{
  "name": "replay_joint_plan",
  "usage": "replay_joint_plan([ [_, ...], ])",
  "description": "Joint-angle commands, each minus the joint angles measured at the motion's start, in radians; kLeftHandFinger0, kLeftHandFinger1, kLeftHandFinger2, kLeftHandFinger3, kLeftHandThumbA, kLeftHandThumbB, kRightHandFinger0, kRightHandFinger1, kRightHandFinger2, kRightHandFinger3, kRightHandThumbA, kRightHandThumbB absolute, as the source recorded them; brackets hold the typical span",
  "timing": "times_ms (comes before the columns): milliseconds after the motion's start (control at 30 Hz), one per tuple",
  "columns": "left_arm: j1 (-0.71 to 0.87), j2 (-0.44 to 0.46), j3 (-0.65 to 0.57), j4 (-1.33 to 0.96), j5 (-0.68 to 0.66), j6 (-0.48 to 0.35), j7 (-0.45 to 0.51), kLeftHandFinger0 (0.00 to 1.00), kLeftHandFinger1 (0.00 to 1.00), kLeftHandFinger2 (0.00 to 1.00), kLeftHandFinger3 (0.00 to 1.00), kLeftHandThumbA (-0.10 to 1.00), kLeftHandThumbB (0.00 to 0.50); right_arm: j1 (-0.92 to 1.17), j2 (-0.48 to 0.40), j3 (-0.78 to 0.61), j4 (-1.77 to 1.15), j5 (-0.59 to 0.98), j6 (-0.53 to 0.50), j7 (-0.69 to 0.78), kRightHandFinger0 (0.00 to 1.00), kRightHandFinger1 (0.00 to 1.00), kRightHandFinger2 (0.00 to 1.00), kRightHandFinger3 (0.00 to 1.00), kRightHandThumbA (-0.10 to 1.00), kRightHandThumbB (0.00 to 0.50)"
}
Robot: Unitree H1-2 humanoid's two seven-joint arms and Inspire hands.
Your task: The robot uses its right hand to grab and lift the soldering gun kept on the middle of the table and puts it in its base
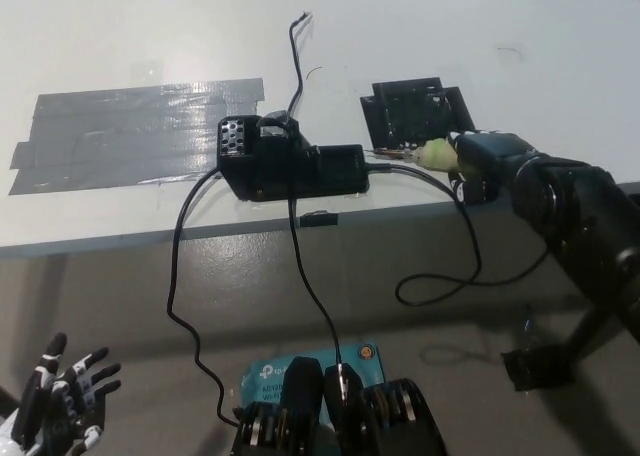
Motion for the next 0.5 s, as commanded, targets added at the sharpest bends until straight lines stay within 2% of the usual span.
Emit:
replay_joint_plan([
  [0, -0.009, 0.046, -0.015, -0.026, 0.017, 0.012, -0.046, 1.0, 1.0, 1.0, 1.0, 1.0, 0.089, 0.025, -0.028, 0.03, 0.026, -0.035, 0.034, 0.086, 1.0, 1.0, 1.0, 1.0, 0.53, 0.226],
  [67, -0.011, 0.053, -0.026, -0.022, 0.025, 0.006, -0.054, 1.0, 1.0, 1.0, 1.0, 1.0, 0.09, 0.018, -0.035, 0.039, 0.04, -0.047, 0.027, 0.074, 1.0, 1.0, 1.0, 1.0, 0.57, 0.209],
  [133, -0.011, 0.056, -0.034, -0.03, 0.032, 0.012, -0.051, 1.0, 1.0, 1.0, 1.0, 1.0, 0.079, 0.009, -0.036, 0.04, 0.058, -0.045, 0.019, 0.071, 1.0, 1.0, 1.0, 1.0, 0.56, 0.201],
  [233, 0.006, 0.064, -0.048, -0.03, 0.038, -0.01, -0.066, 1.0, 1.0, 1.0, 1.0, 1.0, 0.121, 0.021, -0.032, 0.042, 0.051, -0.045, 0.033, 0.082, 1.0, 1.0, 1.0, 1.0, 0.55, 0.221],
  [267, 0.009, 0.064, -0.049, -0.032, 0.036, -0.01, -0.067, 1.0, 1.0, 1.0, 1.0, 1.0, 0.12, 0.024, -0.031, 0.041, 0.048, -0.044, 0.04, 0.086, 1.0, 1.0, 1.0, 1.0, 0.55, 0.217],
  [367, 0.014, 0.063, -0.056, -0.04, 0.044, -0.018, -0.069, 1.0, 1.0, 1.0, 1.0, 1.0, 0.118, 0.034, -0.03, 0.034, 0.021, -0.023, 0.099, 0.162, 1.0, 1.0, 1.0, 1.0, 0.49, 0.259],
  [400, 0.012, 0.058, -0.05, -0.036, 0.036, -0.015, -0.071, 1.0, 1.0, 1.0, 1.0, 1.0, 0.108, 0.021, -0.022, 0.031, 0.042, -0.004, 0.135, 0.227, 1.0, 1.0, 1.0, 1.0, 0.43, 0.321],
  [433, 0.011, 0.055, -0.049, -0.039, 0.032, -0.01, -0.071, 1.0, 1.0, 1.0, 1.0, 1.0, 0.103, 0.01, -0.016, 0.022, 0.054, 0.023, 0.178, 0.296, 1.0, 1.0, 1.0, 1.0, 0.32, 0.394],
  [467, 0.009, 0.057, -0.052, -0.041, 0.034, -0.008, -0.075, 1.0, 1.0, 1.0, 1.0, 1.0, 0.112, -0.004, -0.013, 0.026, 0.072, 0.032, 0.2, 0.349, 0.95, 1.0, 1.0, 1.0, 0.32, 0.403],
])
